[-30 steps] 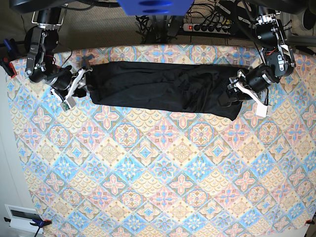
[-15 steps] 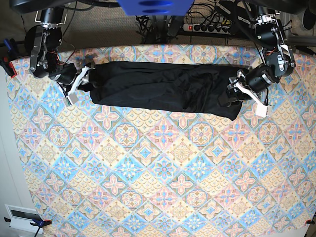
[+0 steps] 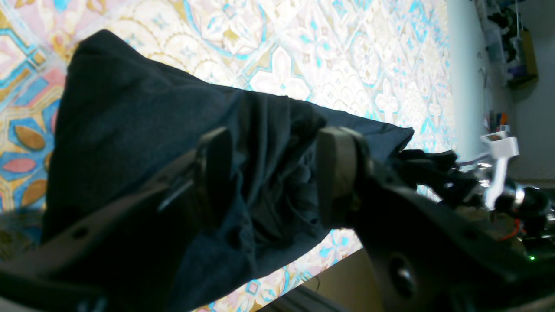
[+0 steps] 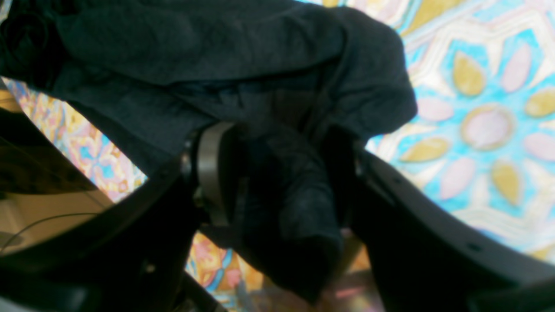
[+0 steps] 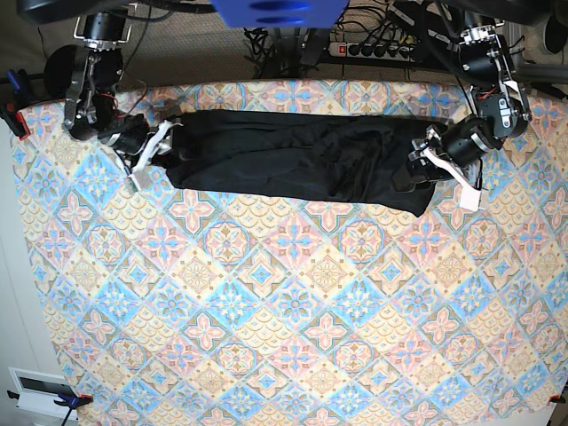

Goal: Layout the t-shirt on the table in an organized manner, then fold the t-shirt properly
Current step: 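Grasp both strip ends with the right and left grippers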

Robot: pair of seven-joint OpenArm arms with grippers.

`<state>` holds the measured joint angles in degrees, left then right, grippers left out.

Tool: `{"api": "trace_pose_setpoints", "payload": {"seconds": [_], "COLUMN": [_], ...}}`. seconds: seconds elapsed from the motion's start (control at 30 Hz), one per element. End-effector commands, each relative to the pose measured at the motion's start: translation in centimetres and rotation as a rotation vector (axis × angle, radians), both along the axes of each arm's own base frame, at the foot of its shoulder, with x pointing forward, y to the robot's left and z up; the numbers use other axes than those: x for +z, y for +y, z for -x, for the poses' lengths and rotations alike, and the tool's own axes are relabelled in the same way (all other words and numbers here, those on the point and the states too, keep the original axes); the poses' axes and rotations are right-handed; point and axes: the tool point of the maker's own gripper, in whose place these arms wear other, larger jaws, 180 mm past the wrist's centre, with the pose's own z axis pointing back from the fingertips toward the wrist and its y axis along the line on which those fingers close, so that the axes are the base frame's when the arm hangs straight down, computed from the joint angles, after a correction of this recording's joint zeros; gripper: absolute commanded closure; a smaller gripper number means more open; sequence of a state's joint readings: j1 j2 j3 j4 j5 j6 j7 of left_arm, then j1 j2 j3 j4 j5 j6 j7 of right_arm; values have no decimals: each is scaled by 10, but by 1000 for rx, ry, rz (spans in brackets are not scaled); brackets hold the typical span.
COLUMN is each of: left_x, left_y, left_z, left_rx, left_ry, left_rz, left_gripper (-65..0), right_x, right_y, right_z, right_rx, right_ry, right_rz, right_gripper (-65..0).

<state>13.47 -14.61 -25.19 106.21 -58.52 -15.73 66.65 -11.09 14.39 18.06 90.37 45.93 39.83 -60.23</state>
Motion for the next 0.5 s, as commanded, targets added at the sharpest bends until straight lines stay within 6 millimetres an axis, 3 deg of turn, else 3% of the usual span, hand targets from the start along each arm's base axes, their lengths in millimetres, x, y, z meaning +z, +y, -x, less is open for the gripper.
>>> {"api": "trace_pose_setpoints", "payload": {"seconds": [0.0, 0.27, 0.47], "left_x": [12, 12, 12], "left_y": [3, 3, 2], "left_z": [-6, -6, -6], "left_rx": [3, 3, 3], "left_ry": [-45, -47, -46], "left_rz": [-2, -2, 2], "left_gripper": [-307, -307, -307], "right_x": [19, 12, 2], "right_y": [-12, -30, -18], "right_z": [-12, 3, 10], "right_rx": [-21, -47, -23], "right_ry": [-68, -34, -3], "right_rz": [8, 43, 21], "right_gripper": [-304, -304, -305]}}
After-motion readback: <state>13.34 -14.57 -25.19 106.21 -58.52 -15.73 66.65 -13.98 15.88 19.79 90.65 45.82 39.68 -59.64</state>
